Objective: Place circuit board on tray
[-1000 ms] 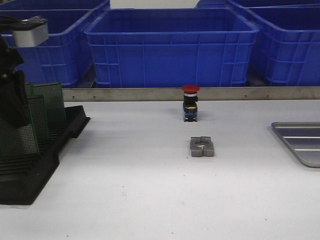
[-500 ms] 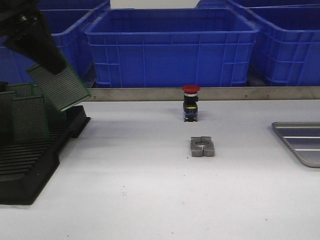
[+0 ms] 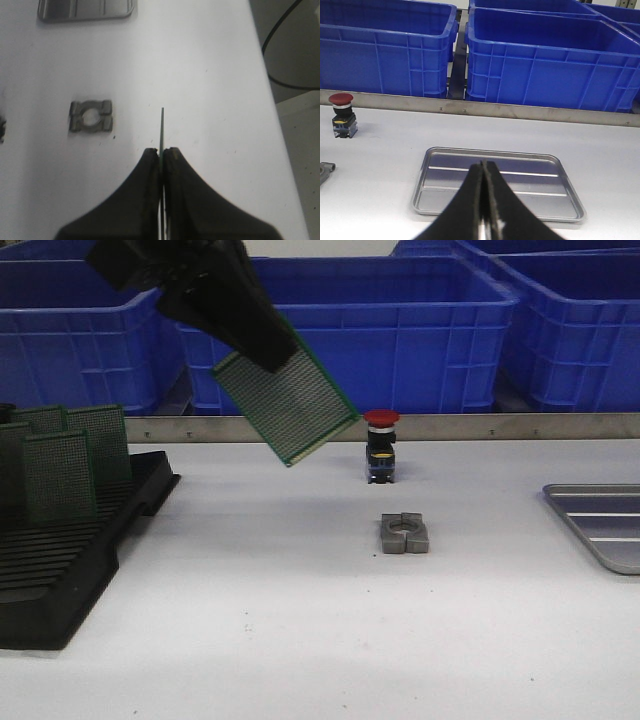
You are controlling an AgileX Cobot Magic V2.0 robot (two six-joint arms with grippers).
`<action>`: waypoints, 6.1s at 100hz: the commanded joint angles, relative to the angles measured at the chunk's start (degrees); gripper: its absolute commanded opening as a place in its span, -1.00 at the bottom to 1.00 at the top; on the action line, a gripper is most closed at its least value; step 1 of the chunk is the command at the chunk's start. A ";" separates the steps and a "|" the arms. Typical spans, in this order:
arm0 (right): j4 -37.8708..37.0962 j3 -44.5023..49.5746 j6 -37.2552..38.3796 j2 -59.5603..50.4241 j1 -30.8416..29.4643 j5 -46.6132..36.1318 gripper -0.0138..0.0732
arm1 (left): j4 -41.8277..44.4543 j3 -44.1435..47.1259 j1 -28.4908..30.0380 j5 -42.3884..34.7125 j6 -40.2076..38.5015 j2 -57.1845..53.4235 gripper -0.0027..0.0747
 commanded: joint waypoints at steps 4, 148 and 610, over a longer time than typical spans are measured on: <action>-0.54 0.01 -0.43 -1.32 -0.21 -4.42 -0.82 | -6.67 -1.68 -3.53 3.79 -0.43 -2.33 -0.98; 20.96 -32.79 -7.97 34.79 8.06 21.63 0.24 | -7.19 -1.68 -6.04 3.79 -0.43 -2.33 -0.98; 57.74 -48.75 -49.58 93.17 -6.74 12.81 0.72 | 24.91 -4.40 17.20 -7.13 -0.56 7.40 0.24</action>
